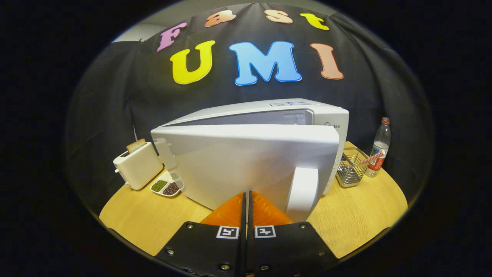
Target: Open the microwave, put the food inside, and close the microwave door.
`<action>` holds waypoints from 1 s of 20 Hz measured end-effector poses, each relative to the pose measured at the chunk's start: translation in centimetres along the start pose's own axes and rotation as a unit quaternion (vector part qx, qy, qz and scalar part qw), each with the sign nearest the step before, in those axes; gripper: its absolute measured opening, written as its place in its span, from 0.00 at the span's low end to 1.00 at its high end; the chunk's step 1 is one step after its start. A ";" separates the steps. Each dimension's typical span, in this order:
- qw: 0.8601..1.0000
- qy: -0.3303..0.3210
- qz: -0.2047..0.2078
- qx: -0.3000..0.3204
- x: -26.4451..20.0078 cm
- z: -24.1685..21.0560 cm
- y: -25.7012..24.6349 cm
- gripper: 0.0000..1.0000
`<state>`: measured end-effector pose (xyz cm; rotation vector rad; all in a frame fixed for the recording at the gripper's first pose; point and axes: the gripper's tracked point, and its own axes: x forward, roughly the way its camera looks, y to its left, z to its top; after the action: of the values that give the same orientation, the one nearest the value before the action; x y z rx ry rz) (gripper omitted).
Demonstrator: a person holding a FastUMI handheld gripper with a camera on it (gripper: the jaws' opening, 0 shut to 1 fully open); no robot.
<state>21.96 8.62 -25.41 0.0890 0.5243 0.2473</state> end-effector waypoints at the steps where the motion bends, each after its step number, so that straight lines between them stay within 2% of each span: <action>1: 1.000 -0.002 -0.001 -0.001 0.5 0.2 -0.1 0.01; 12: 1.000 -0.009 -0.009 0.004 6.2 2.7 -2.0 0.01; 14: 1.000 -0.004 -0.002 0.011 6.4 2.5 -1.6 0.01; 17: 1.000 -0.008 -0.003 -0.022 6.9 2.2 -1.6 0.01; 20: 1.000 -0.009 -0.010 -0.005 7.5 2.4 -2.0 0.01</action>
<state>29.91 8.57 -27.26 0.0766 0.5064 0.2286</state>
